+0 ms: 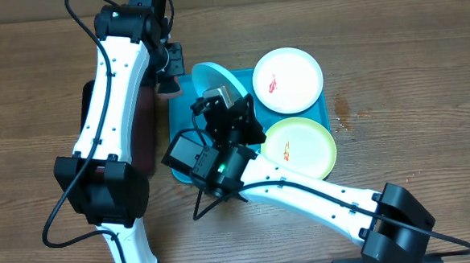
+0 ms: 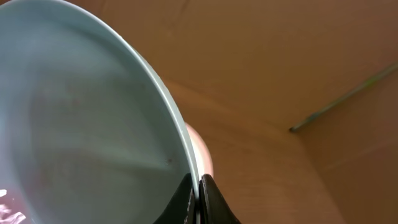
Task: Clean dirty plates on tray and stack at the side
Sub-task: 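Lift the light blue plate with right gripper and place it right of tray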
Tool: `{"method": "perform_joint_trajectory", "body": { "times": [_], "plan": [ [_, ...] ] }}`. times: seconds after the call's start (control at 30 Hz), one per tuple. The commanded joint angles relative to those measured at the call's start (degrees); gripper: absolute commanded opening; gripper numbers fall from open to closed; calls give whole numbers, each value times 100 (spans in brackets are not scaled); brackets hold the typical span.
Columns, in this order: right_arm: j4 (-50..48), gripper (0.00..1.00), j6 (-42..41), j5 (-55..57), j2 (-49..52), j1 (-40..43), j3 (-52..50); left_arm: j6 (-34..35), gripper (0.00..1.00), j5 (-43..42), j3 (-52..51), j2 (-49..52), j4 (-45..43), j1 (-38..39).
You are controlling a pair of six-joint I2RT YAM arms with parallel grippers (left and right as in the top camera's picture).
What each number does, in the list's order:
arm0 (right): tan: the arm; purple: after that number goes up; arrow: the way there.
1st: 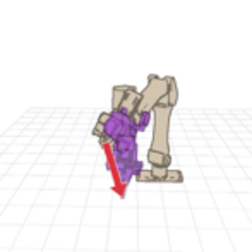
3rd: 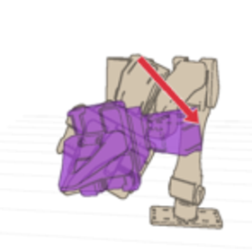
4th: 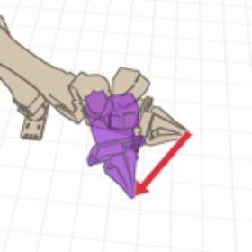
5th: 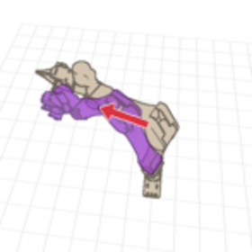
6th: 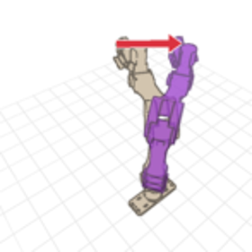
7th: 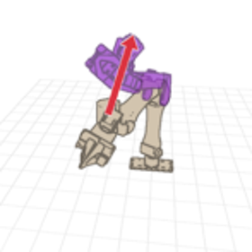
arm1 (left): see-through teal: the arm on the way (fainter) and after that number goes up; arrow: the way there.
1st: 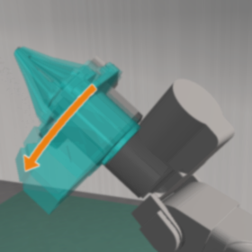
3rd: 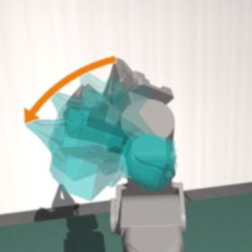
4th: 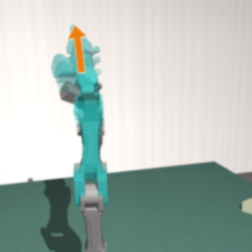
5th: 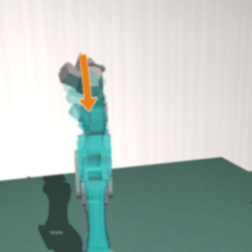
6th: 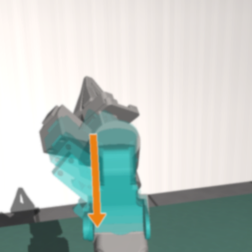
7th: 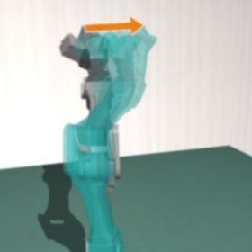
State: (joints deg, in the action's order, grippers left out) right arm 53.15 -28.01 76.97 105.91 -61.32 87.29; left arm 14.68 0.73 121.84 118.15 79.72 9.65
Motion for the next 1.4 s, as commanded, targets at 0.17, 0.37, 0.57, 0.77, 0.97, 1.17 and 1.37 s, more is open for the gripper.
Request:
{"method": "perform_joint_trajectory", "body": {
  "times": [0.17,0.37,0.57,0.77,0.97,1.17,1.37],
  "plan": [
    [-26,4,-48,1309,-133,-120,129,-28,4,-345,-31,-44,2,13],
    [-31,4,-103,1294,-133,-120,129,-28,4,-409,-31,-44,-2,13],
    [833,4,-1084,-361,-133,-28,129,-33,4,-389,-31,-44,2,11],
    [1869,4,-2581,-2763,-203,577,129,-33,4,-393,-31,-44,9,13],
    [1005,4,-1480,-4395,-704,1213,129,-31,4,-393,-31,-44,28,13],
    [232,4,-175,-6940,-1182,2793,129,-28,4,-461,-31,-44,35,13],
    [166,4,448,-8435,-1182,4645,111,-26,4,-472,-31,-44,98,13]
  ]
}}
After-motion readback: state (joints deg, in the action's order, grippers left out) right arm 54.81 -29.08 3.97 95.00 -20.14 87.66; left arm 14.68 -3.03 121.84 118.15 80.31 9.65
